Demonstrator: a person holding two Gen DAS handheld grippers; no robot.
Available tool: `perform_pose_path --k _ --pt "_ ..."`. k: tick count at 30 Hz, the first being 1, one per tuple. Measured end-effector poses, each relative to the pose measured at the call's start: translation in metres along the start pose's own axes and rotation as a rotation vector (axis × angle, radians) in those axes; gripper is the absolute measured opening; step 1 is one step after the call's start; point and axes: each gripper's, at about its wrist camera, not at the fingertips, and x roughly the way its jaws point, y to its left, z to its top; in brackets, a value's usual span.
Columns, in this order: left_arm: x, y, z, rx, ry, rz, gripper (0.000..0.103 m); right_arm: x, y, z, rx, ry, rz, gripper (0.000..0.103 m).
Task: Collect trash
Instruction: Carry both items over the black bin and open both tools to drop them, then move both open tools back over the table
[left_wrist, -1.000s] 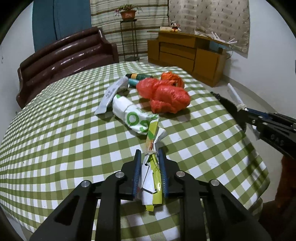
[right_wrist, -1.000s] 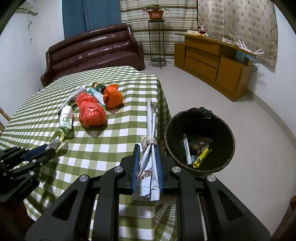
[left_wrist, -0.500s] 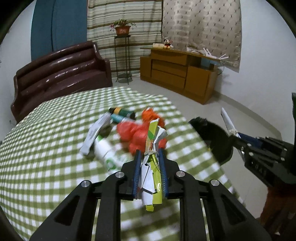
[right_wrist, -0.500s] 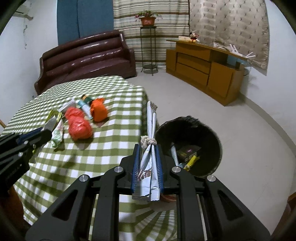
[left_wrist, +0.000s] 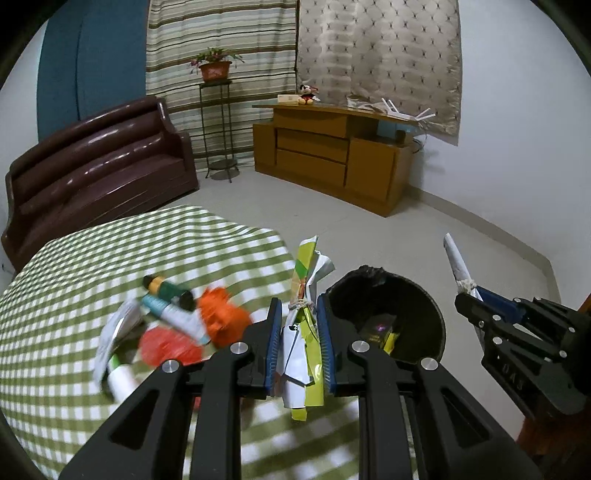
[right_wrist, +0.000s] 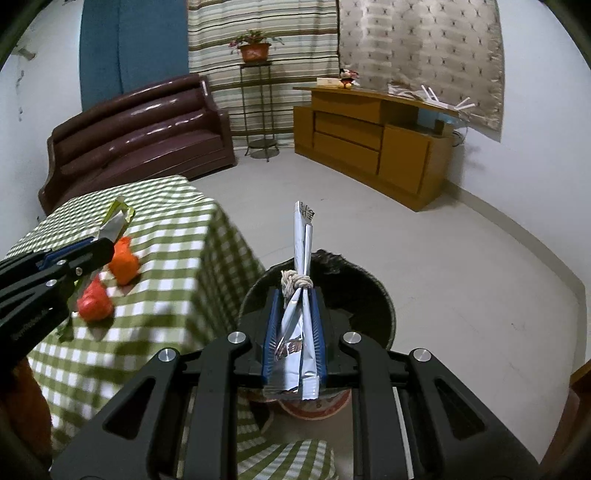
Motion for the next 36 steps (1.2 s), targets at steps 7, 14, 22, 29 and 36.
perform_pose_path --k 7,14,22,29,36 --pt "0.032 -0.023 0.014 0.024 0.029 -0.005 0.021 0.022 -0.018 0.004 0.028 0.019 -0.015 0.017" --pt "0.063 -0.042 0.021 0.055 0.070 -0.004 0.021 0.040 -0.027 0.008 0.043 0.031 -0.023 0.017" --pt "0.084 -0.056 0.026 0.093 0.102 0.013 0.021 0.057 -0.038 0.010 0.067 0.041 -0.020 0.017" --pt "0.098 -0.064 0.027 0.119 0.131 0.025 0.023 0.069 -0.045 0.012 0.088 0.054 -0.014 0.018" --pt "0.097 -0.064 0.030 0.112 0.126 0.038 0.048 0.068 -0.050 0.011 0.104 0.048 -0.024 0.030"
